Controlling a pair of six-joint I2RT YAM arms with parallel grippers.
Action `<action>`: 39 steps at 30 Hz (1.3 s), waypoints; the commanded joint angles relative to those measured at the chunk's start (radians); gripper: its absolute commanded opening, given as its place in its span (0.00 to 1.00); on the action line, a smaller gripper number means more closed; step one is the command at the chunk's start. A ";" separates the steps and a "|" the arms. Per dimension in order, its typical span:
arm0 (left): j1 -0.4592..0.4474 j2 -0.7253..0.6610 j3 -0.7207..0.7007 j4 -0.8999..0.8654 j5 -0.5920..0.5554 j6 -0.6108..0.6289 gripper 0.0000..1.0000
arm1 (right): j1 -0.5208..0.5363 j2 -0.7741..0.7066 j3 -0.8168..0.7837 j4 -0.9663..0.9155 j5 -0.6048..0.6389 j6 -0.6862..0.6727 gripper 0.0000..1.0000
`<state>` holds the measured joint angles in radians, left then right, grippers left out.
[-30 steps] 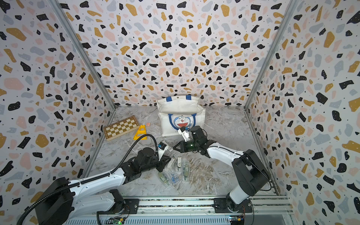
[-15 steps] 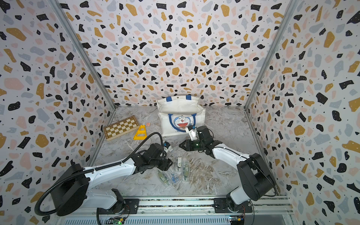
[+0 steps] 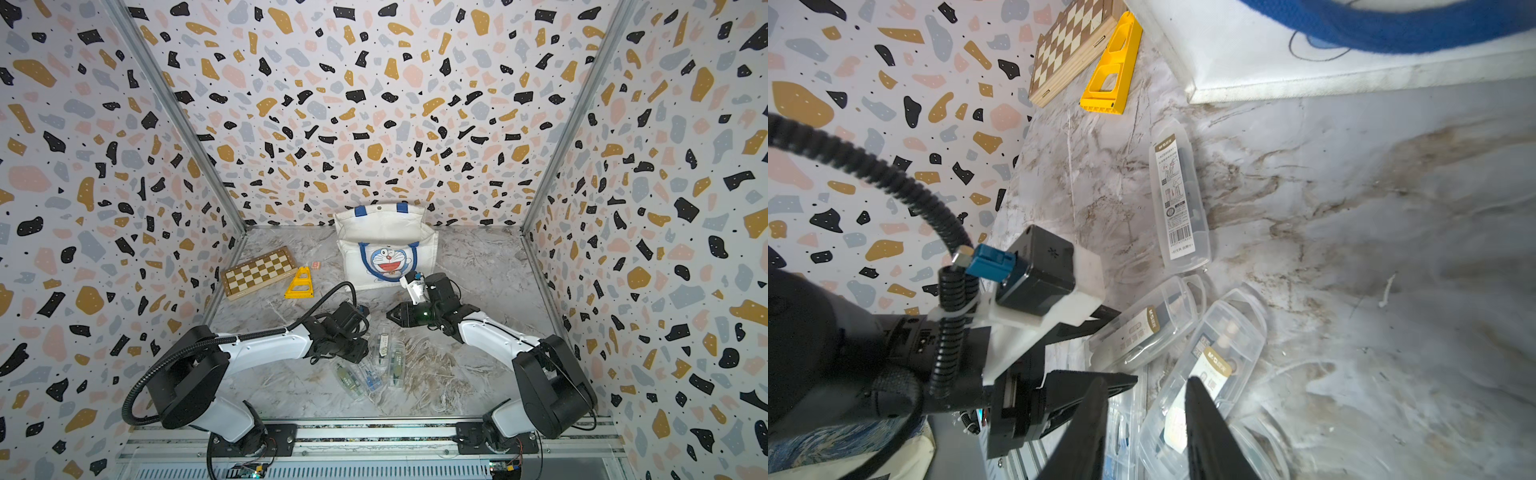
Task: Put the compass set into the canvas bag
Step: Pick up the compass set at the center of the board, then place the compass set in the canvas bag.
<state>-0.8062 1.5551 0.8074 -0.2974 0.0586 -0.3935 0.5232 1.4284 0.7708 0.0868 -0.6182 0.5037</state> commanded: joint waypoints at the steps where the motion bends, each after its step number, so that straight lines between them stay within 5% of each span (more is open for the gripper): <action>1: -0.002 -0.034 0.005 -0.022 -0.013 -0.004 0.40 | -0.009 -0.040 0.000 -0.008 -0.015 -0.019 0.35; 9: -0.016 -0.236 -0.078 0.107 -0.024 0.097 0.23 | -0.020 -0.051 -0.016 0.102 -0.145 0.070 0.40; 11: -0.020 -0.296 -0.111 0.172 -0.005 0.136 0.18 | -0.018 -0.036 -0.011 0.133 -0.184 0.092 0.48; 16: -0.022 -0.356 -0.136 0.208 0.015 0.211 0.15 | 0.033 0.009 0.022 0.196 -0.204 0.141 0.61; 21: -0.024 -0.381 -0.144 0.237 0.018 0.231 0.15 | 0.062 0.072 0.035 0.229 -0.238 0.174 0.63; 39: -0.024 -0.382 -0.162 0.254 0.007 0.228 0.20 | 0.086 0.101 0.018 0.298 -0.240 0.223 0.20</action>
<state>-0.8257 1.1835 0.6540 -0.0734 0.0566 -0.1749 0.6006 1.5326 0.7769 0.3599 -0.8501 0.7559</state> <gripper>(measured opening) 0.448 0.265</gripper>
